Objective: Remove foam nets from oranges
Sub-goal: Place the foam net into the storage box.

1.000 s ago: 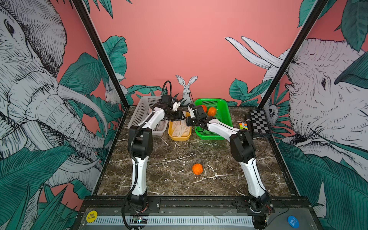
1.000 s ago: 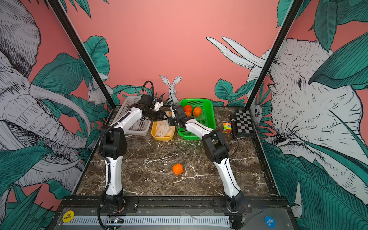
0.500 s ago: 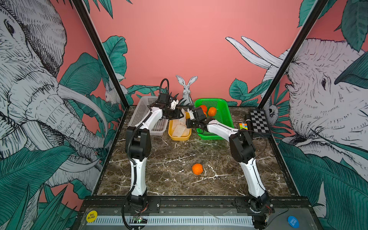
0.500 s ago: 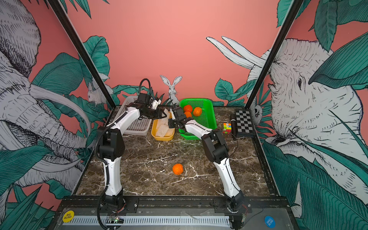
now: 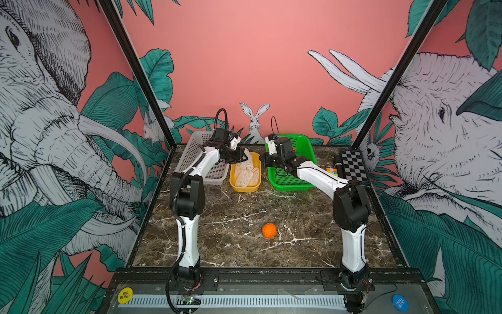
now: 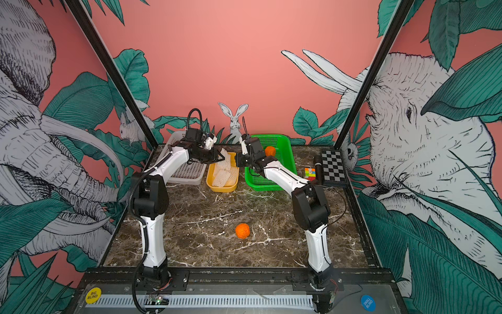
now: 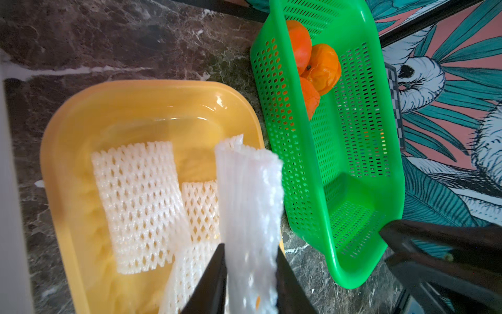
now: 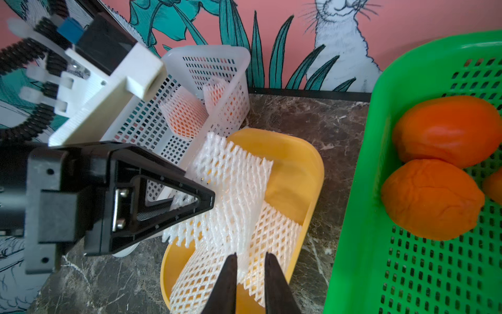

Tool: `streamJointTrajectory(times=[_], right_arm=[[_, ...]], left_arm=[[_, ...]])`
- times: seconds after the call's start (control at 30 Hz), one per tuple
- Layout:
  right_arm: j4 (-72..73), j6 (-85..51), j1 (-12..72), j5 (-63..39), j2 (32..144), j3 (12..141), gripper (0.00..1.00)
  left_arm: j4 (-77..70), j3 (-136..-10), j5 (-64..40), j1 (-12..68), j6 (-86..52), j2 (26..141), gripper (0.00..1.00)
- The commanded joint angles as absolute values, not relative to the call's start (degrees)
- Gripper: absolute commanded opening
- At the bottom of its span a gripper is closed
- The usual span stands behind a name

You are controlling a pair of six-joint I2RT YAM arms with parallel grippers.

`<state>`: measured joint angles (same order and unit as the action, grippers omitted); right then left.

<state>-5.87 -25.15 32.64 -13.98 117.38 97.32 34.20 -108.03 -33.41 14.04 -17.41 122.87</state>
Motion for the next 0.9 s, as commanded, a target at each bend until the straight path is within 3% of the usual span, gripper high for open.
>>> streamJointTrajectory(times=[0.0,0.7,0.87], right_arm=[[-5.23,-25.94,33.29,-15.43,118.89,98.4,0.19],[-9.35,-26.1,36.3,-13.28,130.87,105.25,0.14],[-11.23,-25.62,36.3,-11.8,133.25,106.75,0.14]], left_arm=[[31.81,-104.87,-37.34,13.8,-20.13,121.92,0.29],[32.52,-103.53,-34.89,14.04,-18.57,124.12,0.37],[32.43,-102.49,-32.13,13.96,-18.07,122.42,0.43]])
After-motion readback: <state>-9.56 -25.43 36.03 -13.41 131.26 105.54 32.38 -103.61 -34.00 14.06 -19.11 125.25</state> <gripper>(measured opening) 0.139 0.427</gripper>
